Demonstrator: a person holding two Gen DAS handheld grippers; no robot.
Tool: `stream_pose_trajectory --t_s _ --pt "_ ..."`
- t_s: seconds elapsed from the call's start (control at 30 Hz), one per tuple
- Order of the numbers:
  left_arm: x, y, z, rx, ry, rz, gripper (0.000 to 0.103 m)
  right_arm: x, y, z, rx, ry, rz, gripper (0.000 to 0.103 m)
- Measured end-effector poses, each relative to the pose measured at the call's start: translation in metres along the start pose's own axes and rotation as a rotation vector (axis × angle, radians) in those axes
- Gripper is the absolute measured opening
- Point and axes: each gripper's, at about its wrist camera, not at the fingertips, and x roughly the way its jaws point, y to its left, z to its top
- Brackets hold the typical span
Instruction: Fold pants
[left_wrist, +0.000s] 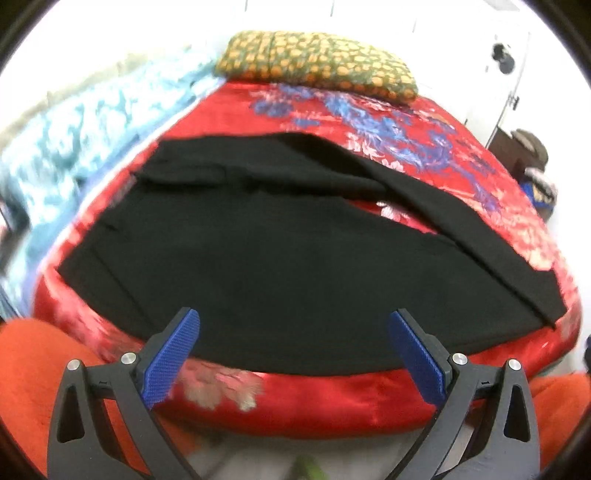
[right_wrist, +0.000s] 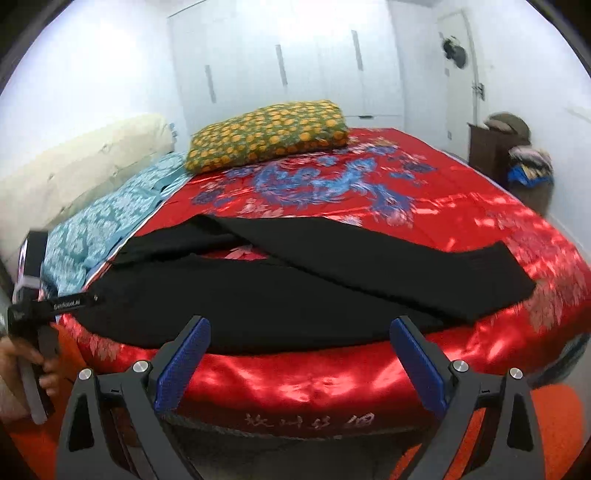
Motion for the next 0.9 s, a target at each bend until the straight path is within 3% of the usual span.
stream_pose_trajectory --t_s 0.13,0.27,0.53,0.63,0.7,0.9 --pt "0.006 -0.007 -0.003 0.056 -0.038 0.013 0.102 0.005 -0.026 0.001 0.079 0.006 -0.056 0.097" --pt "0.020 -0.008 -0.006 0.059 -0.012 0.011 0.102 0.026 -0.057 0.002 0.173 0.039 -0.068 0.097" --pt "0.039 -0.011 -0.008 0.053 0.019 0.030 0.102 0.084 -0.102 0.001 0.408 0.081 0.171 0.097" --pt "0.045 -0.015 -0.013 0.086 0.034 0.044 0.102 0.115 -0.111 -0.001 0.455 0.126 0.210 0.097" --pt "0.047 -0.018 -0.016 0.108 0.042 0.056 0.102 0.130 -0.118 -0.004 0.484 0.159 0.188 0.096" --pt "0.052 -0.024 -0.017 0.148 0.043 0.073 0.102 0.124 -0.155 -0.004 0.607 0.065 0.086 0.095"
